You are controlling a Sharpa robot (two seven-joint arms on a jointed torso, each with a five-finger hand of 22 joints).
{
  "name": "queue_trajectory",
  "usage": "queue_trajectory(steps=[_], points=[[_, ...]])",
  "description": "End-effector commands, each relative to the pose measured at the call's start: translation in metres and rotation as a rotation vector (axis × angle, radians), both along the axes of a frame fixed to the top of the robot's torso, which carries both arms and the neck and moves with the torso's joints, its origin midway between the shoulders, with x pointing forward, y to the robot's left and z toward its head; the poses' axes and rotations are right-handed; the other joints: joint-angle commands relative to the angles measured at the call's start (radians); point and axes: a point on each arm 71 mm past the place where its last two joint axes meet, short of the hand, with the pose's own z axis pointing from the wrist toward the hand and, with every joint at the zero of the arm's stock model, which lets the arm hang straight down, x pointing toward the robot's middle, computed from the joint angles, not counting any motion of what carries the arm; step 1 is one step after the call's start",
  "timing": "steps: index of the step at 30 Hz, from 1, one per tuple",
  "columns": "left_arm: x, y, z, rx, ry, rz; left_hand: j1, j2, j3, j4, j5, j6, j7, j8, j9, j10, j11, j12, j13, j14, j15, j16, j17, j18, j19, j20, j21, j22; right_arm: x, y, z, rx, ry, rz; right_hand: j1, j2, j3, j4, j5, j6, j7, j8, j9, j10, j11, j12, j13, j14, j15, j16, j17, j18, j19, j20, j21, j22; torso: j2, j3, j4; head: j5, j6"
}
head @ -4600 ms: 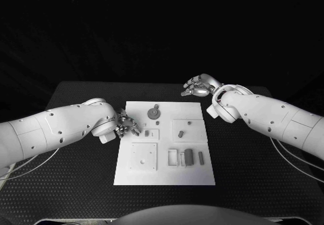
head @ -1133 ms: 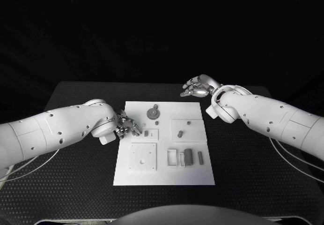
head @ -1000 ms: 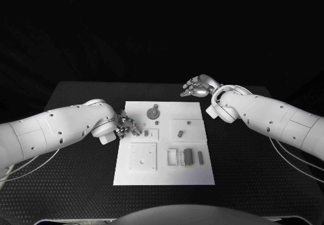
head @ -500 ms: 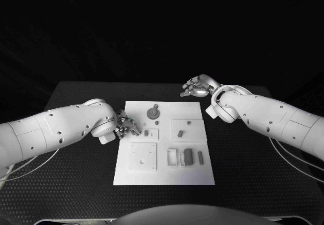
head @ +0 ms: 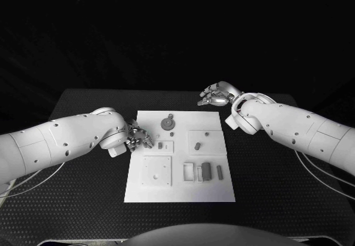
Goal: Assemble the parts on the task board
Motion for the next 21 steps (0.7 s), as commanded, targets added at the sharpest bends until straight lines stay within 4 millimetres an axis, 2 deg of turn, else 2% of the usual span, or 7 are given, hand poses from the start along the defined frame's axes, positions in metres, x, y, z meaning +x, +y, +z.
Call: queue_trajectory(steps=[1,21], points=[[-0.0021,-0.0026,-0.0022,0.006,0.034,-0.028,0.059,0.046,0.015,-0.009,0.003,-0.006,-0.001,0.005,0.000,0.002,-0.002,0.004,-0.002,0.003,0.000,0.004,-0.001,-0.007,0.004,0.000,0.001,0.022,-0.0003,0.0010,-0.0003,-0.001,0.003,0.012,-0.004,0.002,-0.005,0.003,-0.001,-0.009,0.051,0.005,-0.001,0.010,0.000,-0.007,-0.001,0.000,0.004,-0.005,-0.002,-0.016,-0.002,0.001,-0.004,0.001,0.000,-0.0002,0.0003,-0.001,-0.001],[-0.0020,-0.0034,-0.0026,0.013,0.042,-0.031,0.077,0.049,0.029,-0.011,0.011,-0.008,-0.001,0.013,-0.002,0.002,-0.002,0.005,-0.003,0.002,0.002,0.005,-0.001,-0.007,0.001,0.002,0.004,0.023,-0.0004,0.0004,-0.0003,-0.001,0.003,0.011,-0.004,0.002,-0.005,0.003,-0.001,-0.009,0.051,0.006,-0.002,0.011,0.000,-0.008,-0.001,0.000,0.004,-0.006,-0.002,-0.016,-0.001,0.001,-0.005,0.002,0.000,-0.0006,0.0008,-0.003,-0.002]])
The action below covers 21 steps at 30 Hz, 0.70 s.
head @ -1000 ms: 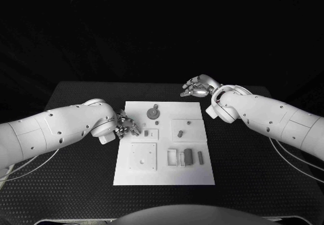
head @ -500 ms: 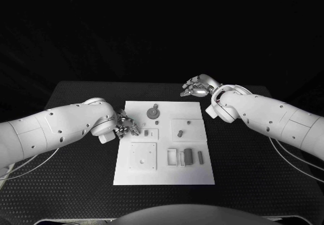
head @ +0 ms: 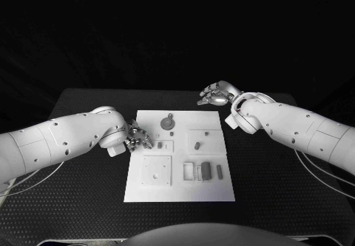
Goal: Assemble the parts on the task board
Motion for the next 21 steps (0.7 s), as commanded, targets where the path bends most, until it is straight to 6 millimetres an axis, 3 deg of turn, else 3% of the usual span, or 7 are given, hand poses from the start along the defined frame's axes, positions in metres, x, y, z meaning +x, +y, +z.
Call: queue_trajectory(steps=[1,21], points=[[-0.0020,-0.0024,-0.0027,0.005,0.017,-0.011,0.069,0.056,0.022,-0.018,0.004,-0.008,-0.001,0.007,0.001,0.002,-0.003,0.005,-0.001,0.002,0.002,0.006,-0.001,-0.007,0.003,0.000,0.004,0.023,-0.0005,0.0011,-0.0002,0.000,0.003,0.012,-0.004,0.002,-0.005,0.003,-0.001,-0.009,0.051,0.006,-0.002,0.004,0.000,-0.004,-0.001,0.000,0.004,-0.006,-0.001,-0.016,-0.001,0.001,-0.005,0.002,0.000,-0.0006,0.0004,0.000,0.001],[0.0003,-0.0063,-0.0009,0.017,-0.022,-0.025,0.069,0.057,0.022,-0.017,-0.001,-0.009,-0.001,0.010,0.001,0.002,-0.002,0.006,-0.002,0.002,0.002,0.006,-0.002,-0.007,0.003,0.000,0.006,0.023,-0.0004,0.0008,-0.0002,0.000,0.002,0.011,-0.004,0.002,-0.005,0.003,-0.001,-0.009,0.051,0.006,-0.002,0.005,0.000,-0.006,-0.001,0.000,0.004,-0.006,-0.002,-0.016,-0.001,0.001,-0.006,0.003,0.000,0.0000,0.0001,0.000,0.000]])
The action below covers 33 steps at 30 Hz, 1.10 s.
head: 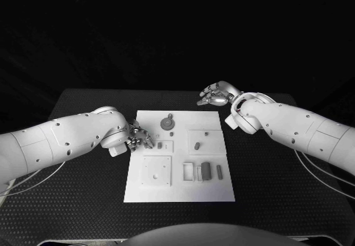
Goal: Assemble the parts on the task board
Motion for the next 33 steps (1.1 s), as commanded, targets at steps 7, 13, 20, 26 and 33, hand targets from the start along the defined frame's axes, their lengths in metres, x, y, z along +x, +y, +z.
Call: queue_trajectory(steps=[7,13,20,26,33], points=[[-0.0013,-0.0032,-0.0014,0.033,-0.009,-0.046,0.074,0.055,0.023,-0.019,0.001,-0.010,-0.001,0.007,0.001,0.005,-0.006,0.006,-0.001,0.001,0.000,0.006,-0.001,-0.006,0.002,0.000,0.007,0.022,-0.0004,0.0009,-0.0002,0.000,0.003,0.012,-0.004,0.002,-0.005,0.003,-0.001,-0.009,0.051,0.006,-0.002,0.005,0.000,-0.006,-0.001,0.000,0.004,-0.006,-0.001,-0.016,-0.001,0.001,-0.007,0.002,0.000,0.0004,0.0001,0.000,-0.001],[-0.0013,-0.0013,-0.0014,0.040,-0.007,-0.049,0.076,0.054,0.024,-0.019,0.002,-0.010,-0.001,0.007,0.001,0.005,-0.006,0.006,-0.002,0.001,0.000,0.007,-0.001,-0.006,0.002,0.000,0.008,0.022,-0.0004,0.0006,-0.0003,-0.001,0.003,0.011,-0.004,0.002,-0.005,0.003,-0.001,-0.009,0.051,0.006,-0.002,0.005,0.000,-0.007,-0.001,0.000,0.004,-0.006,-0.001,-0.016,-0.001,0.001,-0.007,0.002,0.000,0.0002,-0.0004,-0.001,-0.001],[0.0003,-0.0002,-0.0003,0.052,-0.033,-0.049,0.079,0.054,0.025,-0.019,0.002,-0.011,-0.001,0.009,0.000,0.005,-0.006,0.006,-0.002,0.001,0.000,0.007,-0.001,-0.006,0.001,0.000,0.008,0.023,-0.0005,0.0008,-0.0004,0.000,0.004,0.012,-0.005,0.002,-0.005,0.004,-0.001,-0.009,0.051,0.006,-0.002,0.005,0.000,-0.007,-0.001,0.000,0.004,-0.006,-0.001,-0.016,0.000,0.001,-0.007,0.002,0.000,-0.0001,0.0002,-0.002,-0.001],[0.0011,-0.0003,0.0006,0.053,-0.052,-0.048,0.081,0.055,0.026,-0.019,0.002,-0.011,-0.001,0.009,0.000,0.005,-0.006,0.007,-0.002,0.001,0.001,0.007,-0.001,-0.006,0.002,0.000,0.009,0.023,-0.0005,0.0009,-0.0005,0.000,0.004,0.012,-0.005,0.002,-0.005,0.004,-0.001,-0.009,0.051,0.007,-0.002,0.006,0.000,-0.008,-0.001,0.000,0.004,-0.006,-0.001,-0.016,0.000,0.001,-0.008,0.003,0.000,-0.0003,0.0006,-0.002,0.000],[0.0012,-0.0010,0.0010,0.049,-0.058,-0.047,0.082,0.056,0.026,-0.018,0.000,-0.011,-0.001,0.010,0.000,0.006,-0.006,0.007,-0.002,0.002,0.001,0.007,-0.001,-0.006,0.002,0.000,0.009,0.023,-0.0005,0.0011,-0.0005,0.000,0.004,0.012,-0.005,0.002,-0.005,0.004,-0.001,-0.009,0.051,0.007,-0.002,0.006,0.000,-0.008,-0.001,0.000,0.004,-0.006,-0.002,-0.015,0.000,0.001,-0.008,0.003,0.000,-0.0002,0.0002,-0.002,0.000]])
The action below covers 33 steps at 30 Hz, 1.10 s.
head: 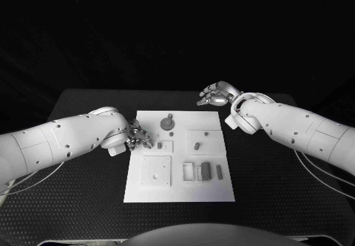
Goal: Assemble the parts on the task board
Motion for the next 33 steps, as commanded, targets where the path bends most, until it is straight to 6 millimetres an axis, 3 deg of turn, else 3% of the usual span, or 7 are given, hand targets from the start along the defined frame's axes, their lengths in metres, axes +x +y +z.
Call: queue_trajectory(steps=[1,25,33], points=[[-0.0002,-0.0003,-0.0010,0.009,-0.015,-0.007,0.075,0.062,0.022,-0.018,0.002,-0.008,0.001,0.004,0.001,0.004,-0.005,0.007,-0.002,0.003,-0.001,0.003,-0.001,-0.006,0.003,-0.001,0.005,0.023,-0.0004,0.0013,-0.0003,0.000,0.003,0.012,-0.005,0.002,-0.002,0.001,-0.001,-0.005,0.055,0.007,-0.002,0.006,0.000,-0.004,-0.001,0.000,0.004,-0.006,-0.002,-0.015,0.000,0.001,-0.004,0.001,0.000,0.0000,-0.0002,0.000,-0.001],[-0.0009,-0.0054,0.0005,0.039,-0.047,-0.072,0.080,0.061,0.022,-0.018,-0.008,-0.010,0.001,0.007,-0.001,0.004,-0.005,0.007,-0.002,0.003,0.000,0.004,-0.002,-0.005,0.002,-0.001,0.007,0.023,-0.0003,0.0016,-0.0006,0.000,0.006,0.014,-0.006,0.002,-0.003,0.002,-0.001,-0.006,0.055,0.007,-0.002,0.007,0.001,-0.006,-0.001,0.000,0.005,-0.006,-0.002,-0.015,0.000,0.001,-0.006,0.003,0.000,0.0007,-0.0011,0.001,0.000],[-0.0016,-0.0073,0.0011,0.046,-0.057,-0.087,0.075,0.048,0.016,-0.017,-0.001,-0.011,0.002,0.009,-0.003,0.004,-0.004,0.007,-0.003,0.003,0.002,0.003,-0.002,-0.005,0.000,0.001,0.008,0.022,-0.0003,0.0016,-0.0006,0.000,0.006,0.014,-0.007,0.001,-0.003,0.003,-0.001,-0.006,0.056,0.007,-0.002,0.007,0.001,-0.007,-0.001,0.000,0.005,-0.006,-0.002,-0.015,0.000,0.001,-0.006,0.003,0.000,0.0005,-0.0003,0.001,-0.001]])
